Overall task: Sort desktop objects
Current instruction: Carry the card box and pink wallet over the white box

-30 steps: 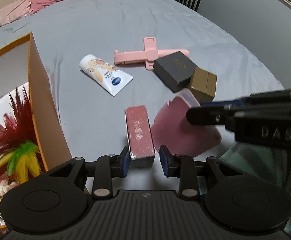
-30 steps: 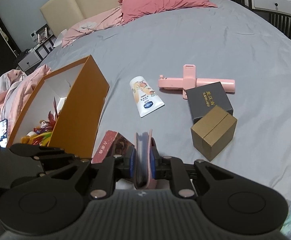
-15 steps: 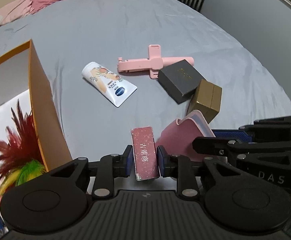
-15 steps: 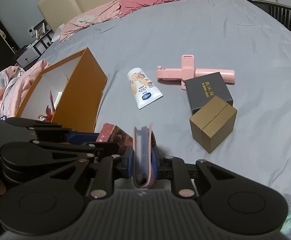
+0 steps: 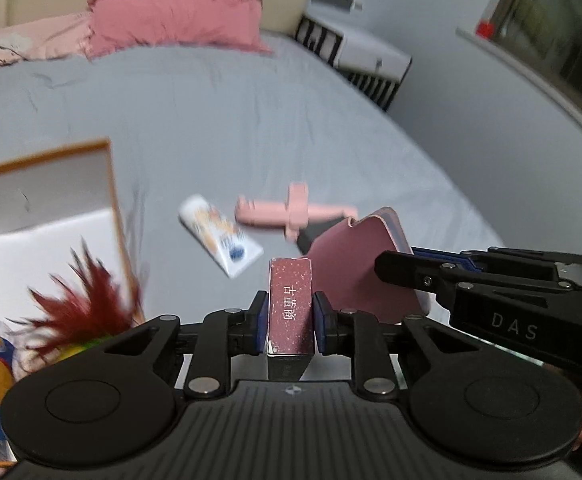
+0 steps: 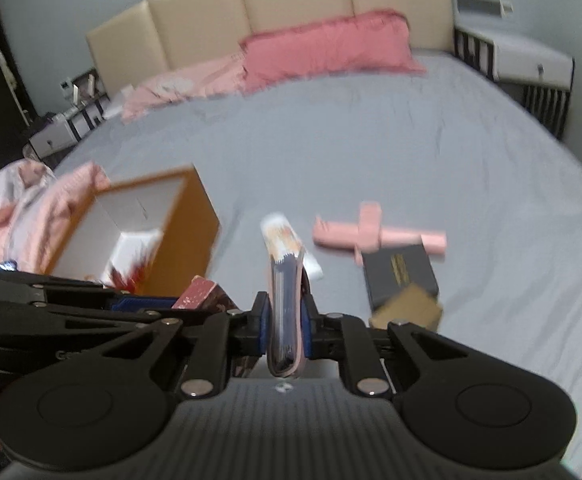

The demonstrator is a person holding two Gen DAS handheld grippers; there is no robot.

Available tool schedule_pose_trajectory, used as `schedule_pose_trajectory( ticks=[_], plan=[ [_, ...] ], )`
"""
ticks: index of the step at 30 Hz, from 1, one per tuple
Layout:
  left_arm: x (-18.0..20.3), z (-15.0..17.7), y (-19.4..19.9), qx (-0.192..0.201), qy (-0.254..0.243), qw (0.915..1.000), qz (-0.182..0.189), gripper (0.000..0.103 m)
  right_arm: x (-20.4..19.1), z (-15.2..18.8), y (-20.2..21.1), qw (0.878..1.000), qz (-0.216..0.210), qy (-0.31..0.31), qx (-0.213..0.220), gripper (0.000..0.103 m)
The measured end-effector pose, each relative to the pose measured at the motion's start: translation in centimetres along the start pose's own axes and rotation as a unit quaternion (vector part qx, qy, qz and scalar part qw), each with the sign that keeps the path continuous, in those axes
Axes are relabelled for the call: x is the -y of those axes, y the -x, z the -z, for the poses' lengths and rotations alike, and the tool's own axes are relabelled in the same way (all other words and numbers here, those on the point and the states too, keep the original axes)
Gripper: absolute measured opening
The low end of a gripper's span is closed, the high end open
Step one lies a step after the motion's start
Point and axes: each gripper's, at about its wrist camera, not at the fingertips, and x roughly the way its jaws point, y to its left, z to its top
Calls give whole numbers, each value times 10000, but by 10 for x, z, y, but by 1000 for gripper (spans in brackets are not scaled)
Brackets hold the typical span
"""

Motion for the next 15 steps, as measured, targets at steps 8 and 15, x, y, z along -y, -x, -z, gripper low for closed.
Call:
schedule_pose_trajectory(
  ticks=[8, 15],
  plan=[
    [-50, -37, 60, 742, 246, 9967, -214, 25, -56, -52, 8, 9959, -485, 420, 636, 16],
    [-114, -52, 74, 1081, 760, 9889, -680, 25, -102, -81, -28, 9926, -805, 592, 691, 16]
  ],
)
